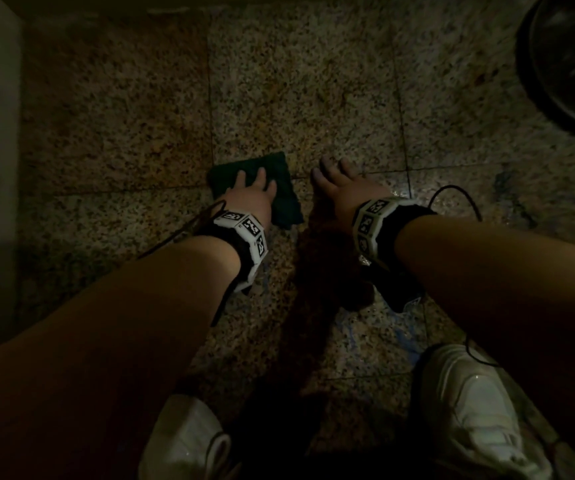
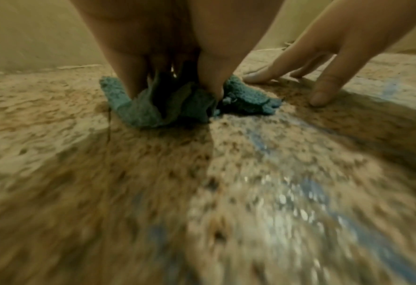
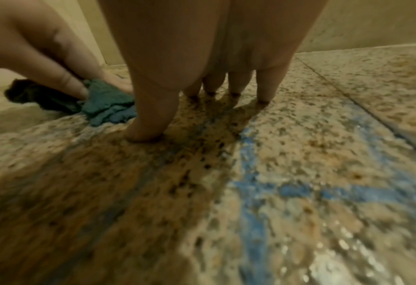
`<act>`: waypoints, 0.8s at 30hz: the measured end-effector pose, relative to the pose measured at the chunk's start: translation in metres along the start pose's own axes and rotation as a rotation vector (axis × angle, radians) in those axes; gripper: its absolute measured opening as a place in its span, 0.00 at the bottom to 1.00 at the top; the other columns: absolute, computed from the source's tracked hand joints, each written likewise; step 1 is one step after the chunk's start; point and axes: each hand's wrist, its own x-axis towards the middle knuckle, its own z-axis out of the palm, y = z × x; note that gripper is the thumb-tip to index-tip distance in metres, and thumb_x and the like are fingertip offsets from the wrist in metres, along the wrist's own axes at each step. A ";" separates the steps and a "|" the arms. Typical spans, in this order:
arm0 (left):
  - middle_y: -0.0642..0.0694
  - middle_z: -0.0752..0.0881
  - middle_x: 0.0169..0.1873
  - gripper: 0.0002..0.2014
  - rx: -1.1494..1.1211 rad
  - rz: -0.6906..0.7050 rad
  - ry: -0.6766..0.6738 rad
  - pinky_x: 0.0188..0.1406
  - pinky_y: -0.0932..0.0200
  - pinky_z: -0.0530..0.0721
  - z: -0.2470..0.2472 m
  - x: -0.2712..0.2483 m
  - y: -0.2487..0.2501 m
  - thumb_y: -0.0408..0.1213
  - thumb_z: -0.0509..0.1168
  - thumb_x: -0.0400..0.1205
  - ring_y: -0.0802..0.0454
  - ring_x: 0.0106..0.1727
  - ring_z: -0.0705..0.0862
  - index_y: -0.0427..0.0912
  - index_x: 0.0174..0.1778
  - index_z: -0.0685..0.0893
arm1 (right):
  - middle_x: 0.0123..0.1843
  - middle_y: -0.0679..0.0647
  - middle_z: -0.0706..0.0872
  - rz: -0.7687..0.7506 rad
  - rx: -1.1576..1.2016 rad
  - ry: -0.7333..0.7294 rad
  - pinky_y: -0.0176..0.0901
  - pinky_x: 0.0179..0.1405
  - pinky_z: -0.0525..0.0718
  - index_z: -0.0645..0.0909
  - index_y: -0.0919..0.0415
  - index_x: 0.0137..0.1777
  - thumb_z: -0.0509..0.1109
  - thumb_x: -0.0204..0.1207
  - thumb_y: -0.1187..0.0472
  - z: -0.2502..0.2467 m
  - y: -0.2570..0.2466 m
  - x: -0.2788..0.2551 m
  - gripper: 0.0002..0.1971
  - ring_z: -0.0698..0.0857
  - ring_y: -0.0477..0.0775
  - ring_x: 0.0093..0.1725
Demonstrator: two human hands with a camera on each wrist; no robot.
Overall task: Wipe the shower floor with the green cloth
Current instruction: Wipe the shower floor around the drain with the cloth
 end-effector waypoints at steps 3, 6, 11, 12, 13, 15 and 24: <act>0.46 0.34 0.82 0.38 -0.016 0.019 0.018 0.76 0.41 0.59 0.008 -0.003 -0.002 0.20 0.52 0.83 0.36 0.82 0.38 0.47 0.84 0.41 | 0.82 0.44 0.27 -0.014 0.003 0.022 0.65 0.80 0.52 0.32 0.46 0.83 0.66 0.79 0.43 0.000 0.000 -0.003 0.48 0.33 0.55 0.83; 0.47 0.34 0.82 0.37 0.024 0.084 0.000 0.78 0.44 0.57 0.025 -0.010 0.002 0.21 0.50 0.83 0.37 0.82 0.37 0.48 0.84 0.41 | 0.83 0.46 0.29 -0.014 0.023 0.088 0.60 0.81 0.52 0.32 0.48 0.83 0.66 0.78 0.41 0.005 0.002 -0.004 0.49 0.35 0.55 0.83; 0.48 0.34 0.82 0.34 0.075 0.166 0.017 0.80 0.47 0.50 0.046 -0.018 0.003 0.27 0.51 0.86 0.39 0.82 0.37 0.49 0.84 0.41 | 0.84 0.51 0.30 0.071 0.092 0.156 0.57 0.82 0.44 0.32 0.53 0.83 0.64 0.77 0.36 0.019 0.007 -0.008 0.50 0.36 0.57 0.84; 0.49 0.34 0.82 0.34 0.070 0.164 0.030 0.80 0.47 0.50 0.045 -0.018 0.003 0.28 0.51 0.86 0.40 0.82 0.37 0.49 0.84 0.41 | 0.84 0.51 0.30 0.074 0.095 0.153 0.58 0.82 0.43 0.32 0.53 0.83 0.64 0.77 0.36 0.019 0.007 -0.008 0.50 0.36 0.57 0.84; 0.49 0.34 0.82 0.34 0.073 0.161 0.034 0.80 0.48 0.50 0.043 -0.017 0.003 0.28 0.51 0.86 0.40 0.83 0.38 0.49 0.84 0.41 | 0.84 0.51 0.30 0.070 0.102 0.151 0.57 0.82 0.43 0.32 0.53 0.83 0.64 0.77 0.37 0.019 0.006 -0.008 0.50 0.36 0.58 0.84; 0.50 0.34 0.82 0.34 0.083 0.143 0.038 0.80 0.48 0.53 0.039 -0.018 0.006 0.26 0.49 0.86 0.41 0.83 0.38 0.50 0.84 0.41 | 0.84 0.51 0.30 0.063 0.124 0.146 0.57 0.82 0.42 0.32 0.54 0.83 0.64 0.78 0.39 0.017 0.005 -0.007 0.49 0.36 0.59 0.83; 0.48 0.35 0.82 0.35 0.047 0.042 0.053 0.71 0.40 0.71 0.009 0.002 0.036 0.23 0.49 0.85 0.36 0.82 0.40 0.47 0.84 0.40 | 0.83 0.51 0.29 0.050 0.139 0.093 0.58 0.82 0.45 0.30 0.54 0.83 0.63 0.80 0.42 0.013 0.008 -0.007 0.48 0.34 0.58 0.83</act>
